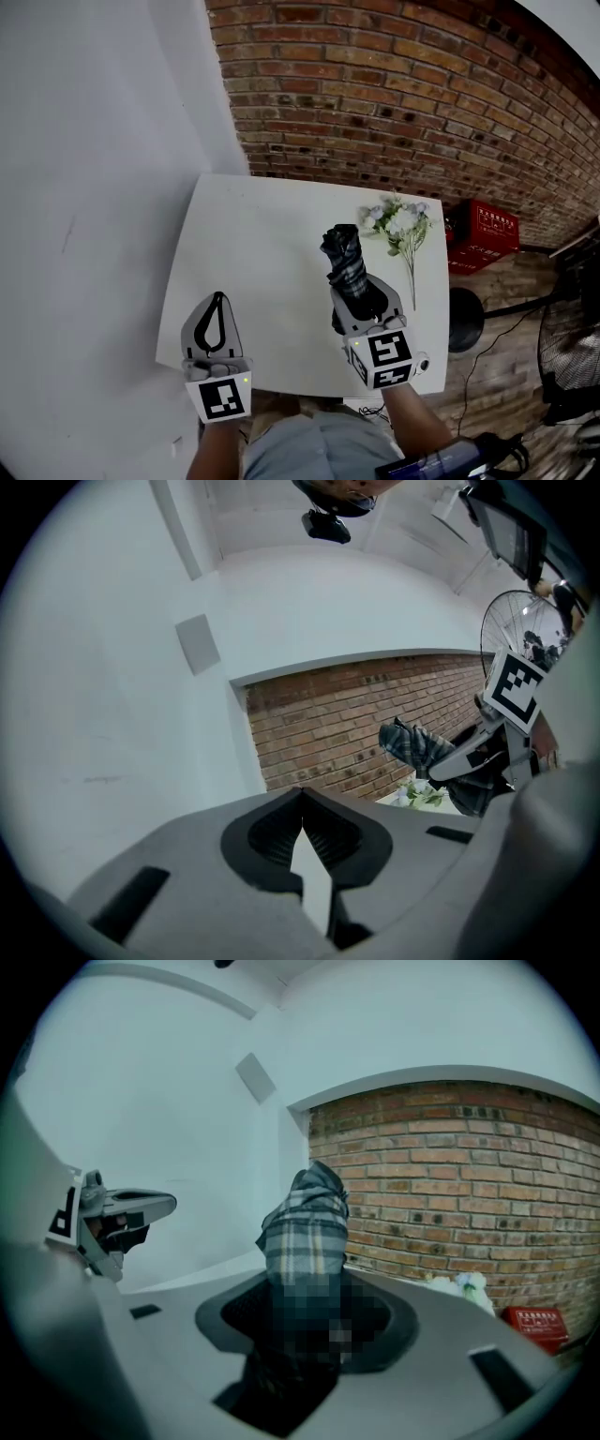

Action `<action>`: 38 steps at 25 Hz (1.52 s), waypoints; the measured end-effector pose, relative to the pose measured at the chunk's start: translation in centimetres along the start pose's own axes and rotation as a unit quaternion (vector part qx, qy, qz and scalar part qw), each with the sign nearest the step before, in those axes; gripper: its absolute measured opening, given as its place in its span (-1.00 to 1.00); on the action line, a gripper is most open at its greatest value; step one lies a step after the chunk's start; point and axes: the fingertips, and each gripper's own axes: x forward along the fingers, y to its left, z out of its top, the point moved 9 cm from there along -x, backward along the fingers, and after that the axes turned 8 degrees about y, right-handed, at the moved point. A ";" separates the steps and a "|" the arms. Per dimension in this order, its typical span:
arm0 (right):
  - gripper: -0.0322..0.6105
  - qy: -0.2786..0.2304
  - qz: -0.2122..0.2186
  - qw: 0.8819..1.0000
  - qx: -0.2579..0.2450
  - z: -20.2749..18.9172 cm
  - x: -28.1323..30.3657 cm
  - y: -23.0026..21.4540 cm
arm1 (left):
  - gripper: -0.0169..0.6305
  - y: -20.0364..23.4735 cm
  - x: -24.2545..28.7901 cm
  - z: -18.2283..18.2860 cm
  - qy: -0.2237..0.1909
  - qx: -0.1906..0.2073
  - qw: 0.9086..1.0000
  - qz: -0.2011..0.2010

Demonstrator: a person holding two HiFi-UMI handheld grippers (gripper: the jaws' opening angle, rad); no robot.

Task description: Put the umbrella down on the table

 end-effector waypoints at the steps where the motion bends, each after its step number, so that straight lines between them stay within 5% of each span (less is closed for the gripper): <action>1: -0.29 0.004 -0.001 1.000 0.001 -0.3 0.1 -0.1 | -0.92 -0.1 0.1 -0.1 0.002 0.001 1.000 -0.001; 38: -0.29 0.119 -0.002 0.993 0.023 -8.1 4.7 -2.0 | -0.92 -1.6 3.4 -2.2 0.039 0.010 0.999 -0.025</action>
